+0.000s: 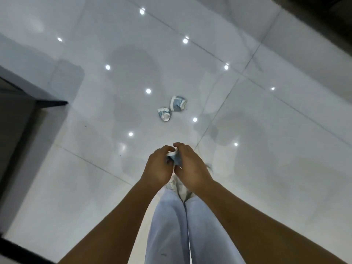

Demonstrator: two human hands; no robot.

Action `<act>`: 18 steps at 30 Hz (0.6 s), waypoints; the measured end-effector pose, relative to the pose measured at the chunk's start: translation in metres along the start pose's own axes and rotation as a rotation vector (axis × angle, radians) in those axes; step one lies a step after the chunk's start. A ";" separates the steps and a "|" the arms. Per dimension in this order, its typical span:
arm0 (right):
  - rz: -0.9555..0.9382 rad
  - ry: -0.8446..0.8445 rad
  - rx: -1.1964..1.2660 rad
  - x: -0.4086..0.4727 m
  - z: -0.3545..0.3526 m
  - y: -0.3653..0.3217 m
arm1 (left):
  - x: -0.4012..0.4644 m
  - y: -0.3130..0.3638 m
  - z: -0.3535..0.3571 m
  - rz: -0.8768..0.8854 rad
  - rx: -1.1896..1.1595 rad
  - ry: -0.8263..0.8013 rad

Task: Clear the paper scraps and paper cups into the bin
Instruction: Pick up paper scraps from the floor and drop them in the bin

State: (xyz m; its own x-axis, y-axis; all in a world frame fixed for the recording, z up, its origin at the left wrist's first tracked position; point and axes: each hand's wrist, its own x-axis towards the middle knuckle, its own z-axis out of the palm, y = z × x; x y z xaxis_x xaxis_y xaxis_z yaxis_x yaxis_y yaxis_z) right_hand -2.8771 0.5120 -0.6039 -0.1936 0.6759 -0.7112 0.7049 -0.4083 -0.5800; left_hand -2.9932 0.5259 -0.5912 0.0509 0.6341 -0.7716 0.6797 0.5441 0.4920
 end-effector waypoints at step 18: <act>0.128 -0.060 -0.196 0.060 -0.057 -0.074 | -0.011 -0.026 -0.107 -0.221 0.019 0.178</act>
State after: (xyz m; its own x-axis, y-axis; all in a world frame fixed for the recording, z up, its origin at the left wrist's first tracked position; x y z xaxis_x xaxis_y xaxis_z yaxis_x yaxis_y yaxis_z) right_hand -2.9018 0.6177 -0.5809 -0.1301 0.5858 -0.8000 0.8445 -0.3574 -0.3990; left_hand -3.0900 0.5634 -0.5519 -0.2284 0.5884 -0.7756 0.6734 0.6709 0.3106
